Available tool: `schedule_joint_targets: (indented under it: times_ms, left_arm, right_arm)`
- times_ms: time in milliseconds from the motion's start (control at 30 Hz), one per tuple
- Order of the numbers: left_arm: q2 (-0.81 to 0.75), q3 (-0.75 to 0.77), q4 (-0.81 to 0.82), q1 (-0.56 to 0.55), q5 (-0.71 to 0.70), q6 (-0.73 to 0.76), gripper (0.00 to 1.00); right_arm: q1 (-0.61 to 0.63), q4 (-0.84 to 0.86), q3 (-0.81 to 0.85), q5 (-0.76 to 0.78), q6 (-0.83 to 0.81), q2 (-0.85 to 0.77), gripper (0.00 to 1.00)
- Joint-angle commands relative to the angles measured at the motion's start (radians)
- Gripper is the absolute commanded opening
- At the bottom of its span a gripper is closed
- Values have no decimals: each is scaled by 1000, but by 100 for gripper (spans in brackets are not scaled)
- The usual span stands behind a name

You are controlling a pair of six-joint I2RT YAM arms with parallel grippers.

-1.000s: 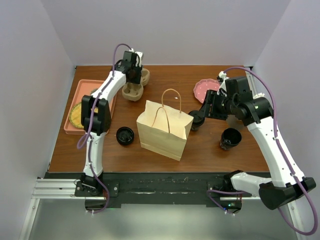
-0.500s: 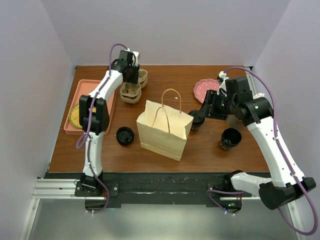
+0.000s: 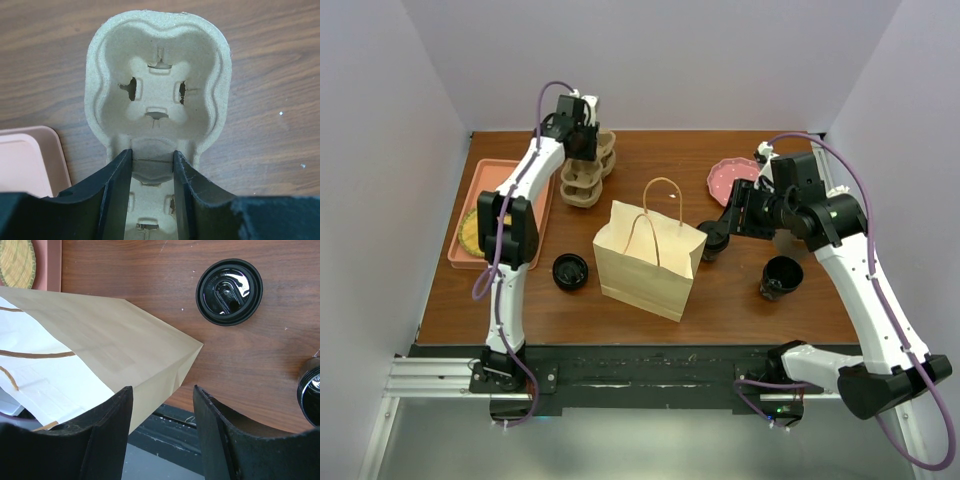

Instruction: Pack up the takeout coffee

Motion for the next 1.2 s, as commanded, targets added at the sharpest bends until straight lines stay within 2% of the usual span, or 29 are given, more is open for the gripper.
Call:
schedule_joint_targets:
  times_ms: [0, 233, 433, 567, 700, 833, 1000, 1100, 1167]
  left_arm:
    - [-91, 75, 36, 2, -22, -27, 19]
    - [-290, 31, 47, 0, 125, -108, 11]
    - [-569, -177, 187, 0, 367, -191, 8]
    - [-732, -352, 340, 0, 530, -269, 8]
    - [-871, -458, 427, -9, 665, -326, 10]
    - [-970, -458, 365, -15, 739, -344, 10]
    - [-1002, -428, 234, -53, 819, -328, 9]
    - [-1002, -422, 184, -118, 797, -299, 9]
    - [-990, -400, 144, -164, 722, -233, 9]
  right_arm:
    - [0, 26, 50, -28, -6, 10, 55]
    - [0, 9, 107, -20, 3, 18, 55]
    - [0, -53, 139, -65, 68, 9, 55]
    - [7, -56, 103, -105, 76, -26, 56]
    - [11, -40, 46, -152, 76, -74, 56]
    - [20, -17, -6, -197, 137, -128, 56]
    - [26, -31, -29, -174, 183, -174, 56]
    - [43, 2, -45, -161, 233, -181, 56]
    - [85, 42, -45, -131, 284, -175, 56]
